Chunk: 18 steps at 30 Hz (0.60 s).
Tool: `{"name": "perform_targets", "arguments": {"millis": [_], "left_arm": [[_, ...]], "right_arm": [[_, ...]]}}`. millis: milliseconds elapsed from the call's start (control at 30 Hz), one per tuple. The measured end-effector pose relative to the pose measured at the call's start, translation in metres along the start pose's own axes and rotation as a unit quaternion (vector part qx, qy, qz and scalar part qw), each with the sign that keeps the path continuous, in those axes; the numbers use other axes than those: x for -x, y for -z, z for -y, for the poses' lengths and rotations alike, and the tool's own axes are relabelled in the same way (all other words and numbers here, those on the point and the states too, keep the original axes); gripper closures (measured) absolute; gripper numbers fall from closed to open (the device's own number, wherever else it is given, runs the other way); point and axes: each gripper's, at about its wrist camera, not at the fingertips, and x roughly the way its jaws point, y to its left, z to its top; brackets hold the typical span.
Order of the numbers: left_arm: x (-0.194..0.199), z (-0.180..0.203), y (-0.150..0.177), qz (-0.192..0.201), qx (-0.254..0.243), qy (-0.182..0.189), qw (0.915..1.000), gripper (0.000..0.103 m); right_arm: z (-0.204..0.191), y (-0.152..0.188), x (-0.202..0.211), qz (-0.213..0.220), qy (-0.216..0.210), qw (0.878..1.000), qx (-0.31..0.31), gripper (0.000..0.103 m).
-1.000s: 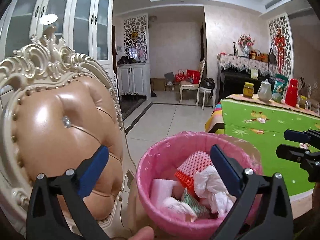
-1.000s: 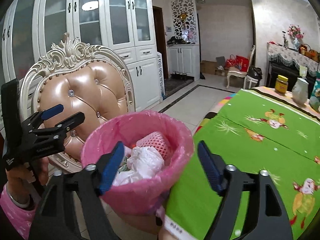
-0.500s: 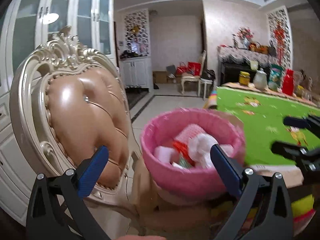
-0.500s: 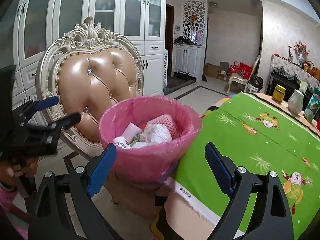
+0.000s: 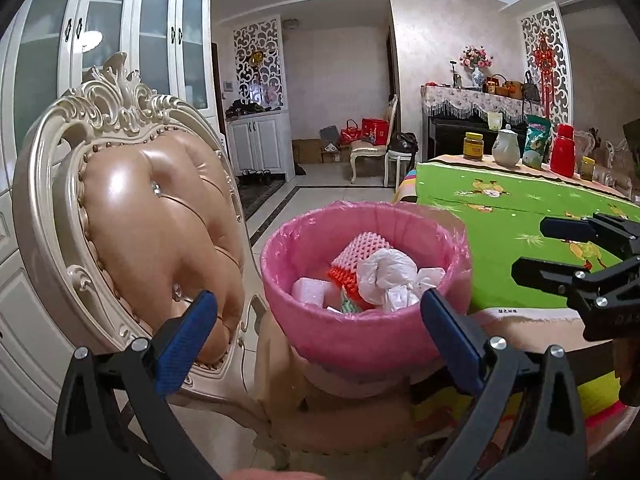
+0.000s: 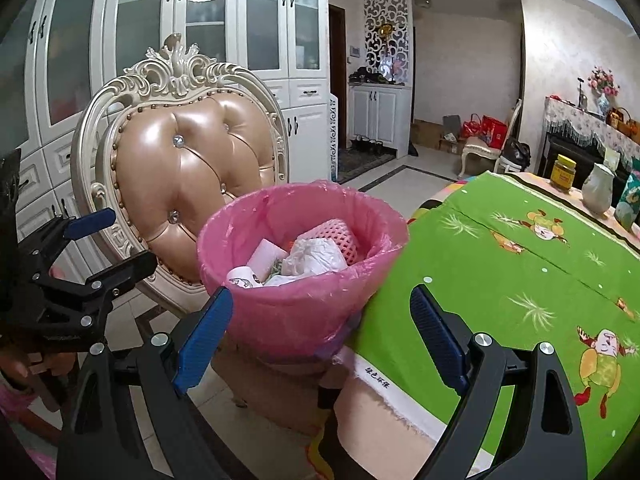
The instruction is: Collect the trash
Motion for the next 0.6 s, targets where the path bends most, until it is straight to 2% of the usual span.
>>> {"name": "perform_targets", "arguments": {"millis": [600], "left_arm": [[-0.0037, -0.0049, 0.0036, -0.001, 0.003, 0.012, 0.9999, 0.005]], "right_arm": [[-0.0081, -0.0005, -0.0023, 0.0, -0.005, 1.0, 0.003, 0.018]]}}
